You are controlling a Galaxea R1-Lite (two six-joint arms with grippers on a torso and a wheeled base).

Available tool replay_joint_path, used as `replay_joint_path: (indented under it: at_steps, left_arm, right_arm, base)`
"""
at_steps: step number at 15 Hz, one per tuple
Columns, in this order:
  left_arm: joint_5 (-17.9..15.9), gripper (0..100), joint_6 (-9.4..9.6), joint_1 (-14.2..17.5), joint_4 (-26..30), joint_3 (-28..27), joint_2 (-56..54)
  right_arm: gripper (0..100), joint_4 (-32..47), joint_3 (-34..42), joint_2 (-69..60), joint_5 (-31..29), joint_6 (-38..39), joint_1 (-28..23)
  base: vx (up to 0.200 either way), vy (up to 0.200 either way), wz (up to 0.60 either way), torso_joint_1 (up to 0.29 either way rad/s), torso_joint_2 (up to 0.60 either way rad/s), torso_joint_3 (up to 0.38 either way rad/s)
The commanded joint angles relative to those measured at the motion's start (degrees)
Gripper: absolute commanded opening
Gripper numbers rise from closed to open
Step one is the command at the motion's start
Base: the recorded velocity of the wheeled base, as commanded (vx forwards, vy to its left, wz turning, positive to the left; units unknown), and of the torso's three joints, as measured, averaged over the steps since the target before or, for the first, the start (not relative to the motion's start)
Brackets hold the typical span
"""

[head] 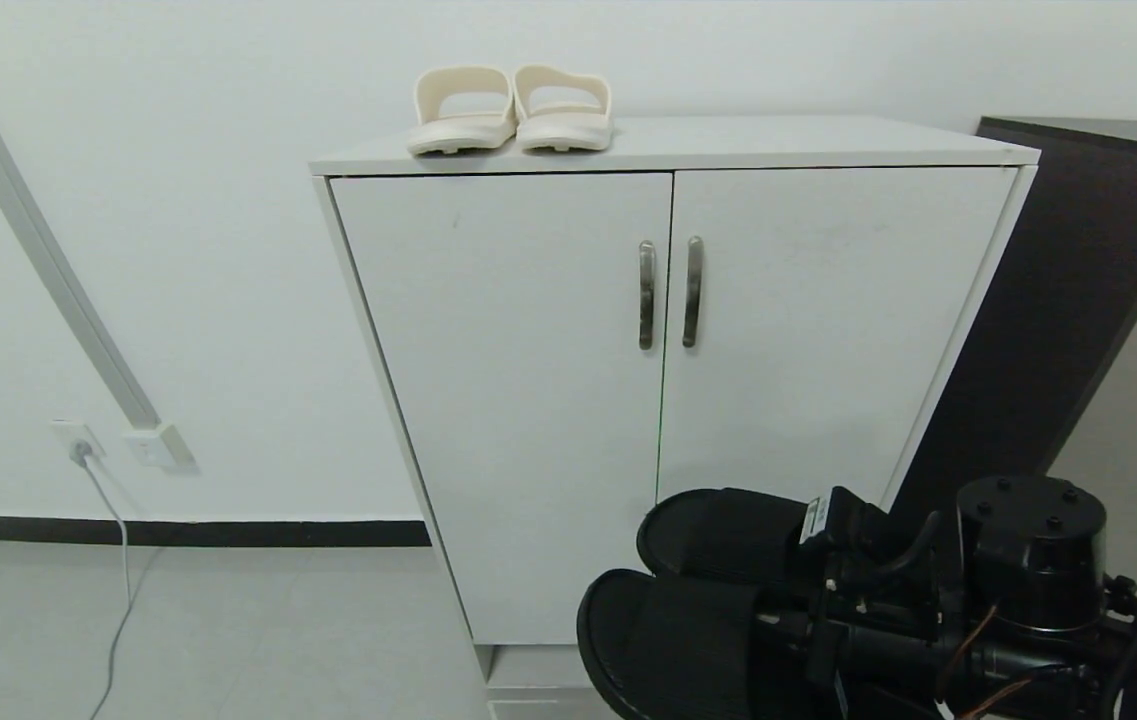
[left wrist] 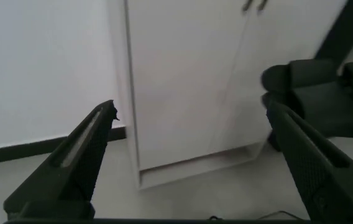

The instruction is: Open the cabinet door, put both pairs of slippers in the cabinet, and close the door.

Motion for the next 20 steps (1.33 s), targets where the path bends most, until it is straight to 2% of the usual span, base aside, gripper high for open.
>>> replay_joint_path:
  at_steps: [1, 2, 4, 5, 6, 7, 8, 10, 11, 12, 13, 15, 20]
  left_arm:
    - [-5.5, 100, -0.19, -1.0, -2.8, -5.6, 13.4]
    - [-6.4, 100, -0.1, -1.9, -3.8, -8.0, 17.3]
    - [-6.5, 100, -0.19, -2.3, -4.2, -9.0, 18.8]
    - [-6.9, 100, -0.63, -10.9, -9.6, -11.3, 24.8]
    - [-6.8, 100, -0.8, -14.5, -10.8, -11.2, 26.0]
    - [-6.4, 100, -0.98, -21.4, -12.6, -11.9, 29.0]
    - [-6.3, 100, -2.3, -23.7, -14.6, -13.2, 31.9]
    - [-6.1, 100, -7.05, -25.7, -22.0, -15.9, 39.8]
    - [-6.1, 100, -8.71, -26.7, -25.5, -16.3, 42.4]
    - [-6.1, 100, -11.35, -28.6, -30.8, -17.1, 46.4]
    - [-6.1, 100, -12.58, -30.0, -33.0, -17.8, 48.6]
    - [-6.1, 100, -13.46, -32.4, -36.4, -20.5, 53.5]
    - [-6.7, 100, -13.64, -36.0, -36.4, -33.4, 64.1]
  right_arm:
    - [0, -0.7, 0.7, 0.0, -0.1, 0.0, 0.0]
    - [0, -0.8, 0.7, 0.0, -0.2, -0.1, 0.0]
    - [0, -0.8, 0.6, 0.0, -0.2, -0.2, 0.0]
    - [0, -0.8, 0.6, 0.0, -0.4, -0.3, 0.0]
    - [0, -0.8, 0.6, 0.0, -0.4, -0.3, 0.0]
    - [0, -0.8, 0.5, 0.0, -0.4, -0.3, 0.0]
    - [0, -0.8, 0.5, 0.0, -0.4, -0.3, 0.0]
    - [0, -0.8, 0.5, 0.0, -0.4, -0.3, 0.0]
    - [0, -0.8, 0.5, 0.0, -0.4, -0.3, 0.0]
    - [0, -0.8, 0.6, 0.1, -0.4, -0.3, 0.0]
    - [0, -0.8, 0.6, 0.2, -0.4, -0.3, 0.0]
    - [0, -0.7, 0.6, 0.2, -0.5, -0.3, 0.0]
    - [0, -0.8, 0.8, 0.7, -0.5, -0.3, 0.0]
  base:
    - [0.0, 0.0, 0.0, 0.0, 0.0, 0.0]
    - [0.0, 0.0, 0.0, 0.0, 0.0, 0.0]
    - [0.0, 0.0, 0.0, 0.0, 0.0, 0.0]
    - [0.0, 0.0, 0.0, 0.0, 0.0, 0.0]
    - [0.0, 0.0, 0.0, 0.0, 0.0, 0.0]
    - [0.0, 0.0, 0.0, 0.0, 0.0, 0.0]
    - [0.0, 0.0, 0.0, 0.0, 0.0, 0.0]
    - [0.0, 0.0, 0.0, 0.0, 0.0, 0.0]
    - [0.0, 0.0, 0.0, 0.0, 0.0, 0.0]
    - [0.0, 0.0, 0.0, 0.0, 0.0, 0.0]
    - [0.0, 0.0, 0.0, 0.0, 0.0, 0.0]
    - [0.0, 0.0, 0.0, 0.0, 0.0, 0.0]
    - [0.0, 0.0, 0.0, 0.0, 0.0, 0.0]
